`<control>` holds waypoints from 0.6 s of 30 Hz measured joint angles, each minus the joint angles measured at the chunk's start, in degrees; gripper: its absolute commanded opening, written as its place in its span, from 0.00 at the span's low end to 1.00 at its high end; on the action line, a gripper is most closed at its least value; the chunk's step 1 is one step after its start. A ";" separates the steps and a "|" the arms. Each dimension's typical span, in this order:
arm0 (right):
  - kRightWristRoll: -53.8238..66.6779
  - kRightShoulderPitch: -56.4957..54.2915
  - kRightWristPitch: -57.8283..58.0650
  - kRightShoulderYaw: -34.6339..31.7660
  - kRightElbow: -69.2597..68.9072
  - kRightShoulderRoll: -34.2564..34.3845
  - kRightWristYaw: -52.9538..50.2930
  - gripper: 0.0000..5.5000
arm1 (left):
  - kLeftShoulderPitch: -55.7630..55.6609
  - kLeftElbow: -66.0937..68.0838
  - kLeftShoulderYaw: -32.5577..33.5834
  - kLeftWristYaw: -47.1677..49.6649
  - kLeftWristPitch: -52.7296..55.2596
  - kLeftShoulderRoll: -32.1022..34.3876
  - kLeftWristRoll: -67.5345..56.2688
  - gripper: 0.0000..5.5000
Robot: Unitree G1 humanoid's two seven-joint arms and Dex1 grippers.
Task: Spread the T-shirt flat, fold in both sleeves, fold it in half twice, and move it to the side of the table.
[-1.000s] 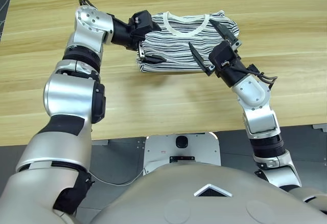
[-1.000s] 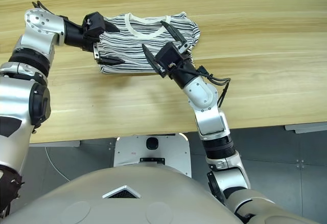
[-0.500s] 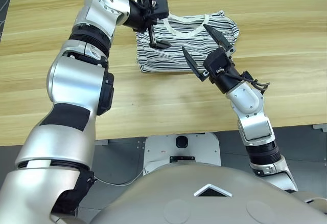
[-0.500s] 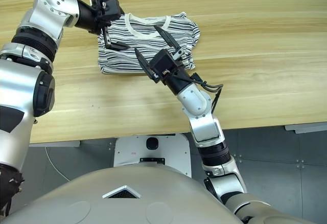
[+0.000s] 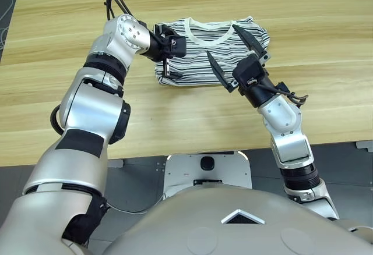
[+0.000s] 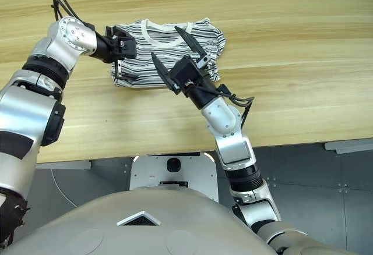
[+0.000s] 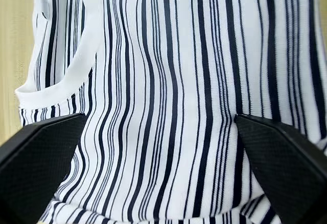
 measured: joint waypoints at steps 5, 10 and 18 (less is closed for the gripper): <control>0.05 -0.05 -0.07 -1.10 -0.16 -0.03 -0.34 0.64 | 3.92 -2.42 1.68 6.79 0.35 0.04 -3.67 0.99; 0.49 -0.25 -0.16 -2.56 -0.27 -0.02 -1.34 0.64 | 8.73 -5.02 6.02 15.10 5.76 -2.20 -10.26 0.99; 1.47 -1.14 -0.61 -4.65 -0.16 0.02 -2.06 0.64 | 24.13 -28.75 7.23 15.63 14.79 -5.62 -18.00 0.99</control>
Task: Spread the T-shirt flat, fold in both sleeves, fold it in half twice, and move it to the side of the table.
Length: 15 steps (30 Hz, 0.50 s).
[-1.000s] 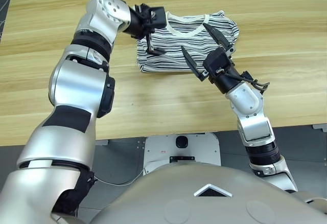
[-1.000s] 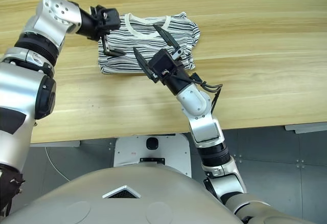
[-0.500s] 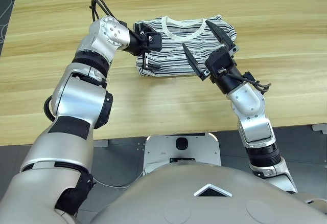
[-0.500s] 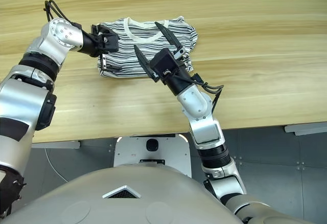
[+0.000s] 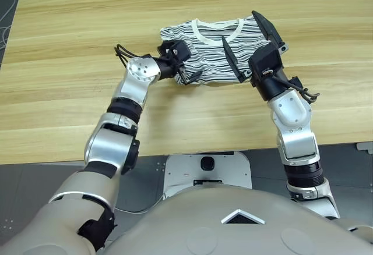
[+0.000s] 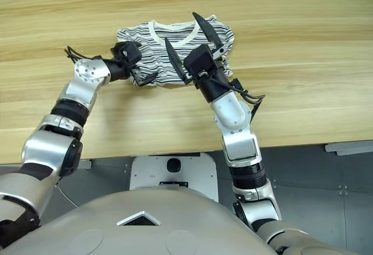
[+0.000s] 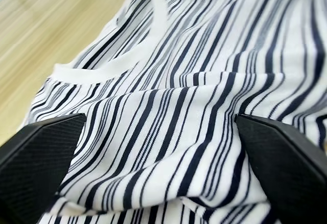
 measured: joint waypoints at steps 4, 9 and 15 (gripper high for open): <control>1.81 -2.05 -0.09 -2.91 0.21 0.39 -1.92 0.64 | 9.78 -20.57 -4.25 -5.60 9.69 1.12 -1.17 0.99; 3.56 -4.31 -1.00 -7.04 0.75 1.43 -5.51 0.64 | 19.00 -41.35 -8.36 -8.62 24.53 3.99 -1.87 0.99; 4.09 -5.63 -1.98 -8.66 2.06 1.65 -6.99 0.64 | 22.10 -52.39 -10.40 -5.23 37.70 2.68 -2.14 0.99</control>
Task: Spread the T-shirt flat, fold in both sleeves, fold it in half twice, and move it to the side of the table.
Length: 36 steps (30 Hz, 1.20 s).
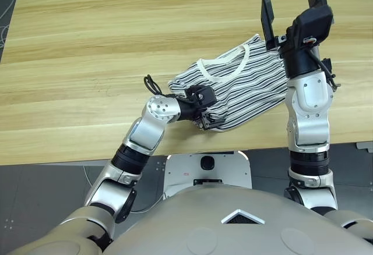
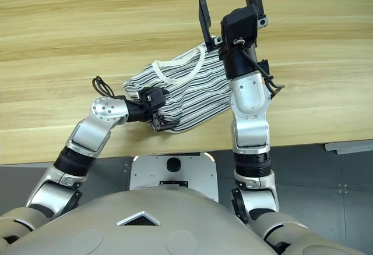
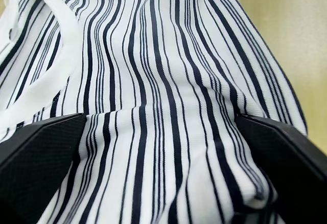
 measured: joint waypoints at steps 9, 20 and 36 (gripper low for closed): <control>-0.06 -0.20 -1.23 -0.07 1.39 0.04 -0.98 0.64 | -2.64 0.50 3.12 7.71 2.40 -3.31 -0.68 0.99; -0.09 -0.29 -2.40 -0.71 3.50 0.05 -2.61 0.64 | -3.04 -9.54 1.42 4.73 3.22 -0.69 -4.27 0.99; 1.08 -0.84 -2.72 -2.14 3.72 0.84 -3.65 0.64 | -48.48 73.34 -9.32 -10.42 -74.54 3.36 17.54 0.99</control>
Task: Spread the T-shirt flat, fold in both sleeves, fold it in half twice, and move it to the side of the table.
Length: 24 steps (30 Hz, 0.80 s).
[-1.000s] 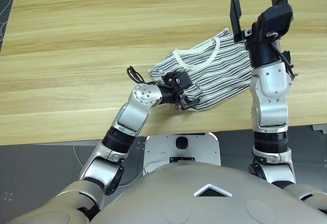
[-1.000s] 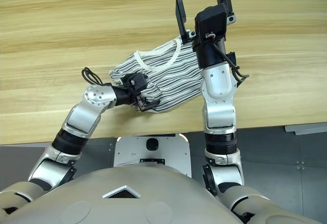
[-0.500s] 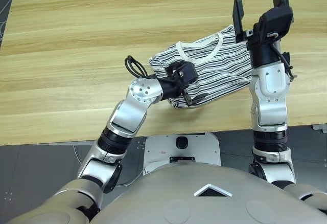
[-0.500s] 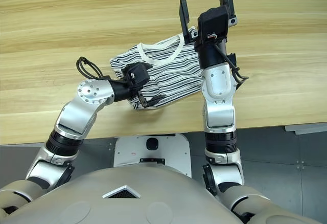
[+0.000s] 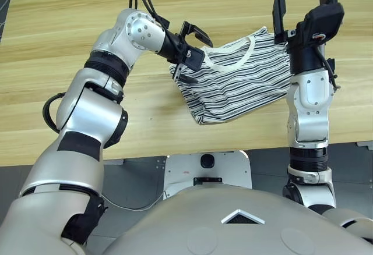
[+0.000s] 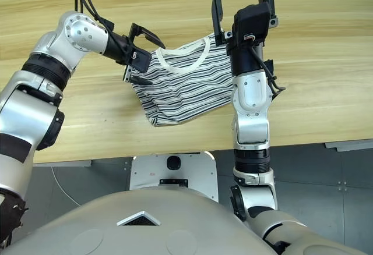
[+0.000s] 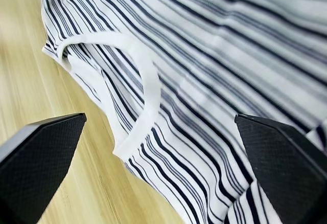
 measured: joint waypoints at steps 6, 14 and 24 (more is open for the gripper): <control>0.04 0.04 0.00 0.50 -0.26 0.44 0.06 0.64 | -2.89 6.02 -6.00 15.31 -5.00 -1.60 11.74 0.99; 0.05 0.13 -0.01 0.25 -0.27 0.45 0.03 0.64 | -1.78 7.65 -2.06 5.22 -0.48 -1.78 6.60 0.99; 0.04 0.29 -0.05 -0.32 -0.27 0.46 -0.07 0.64 | 8.94 0.20 8.12 -3.18 12.23 2.26 -8.85 0.99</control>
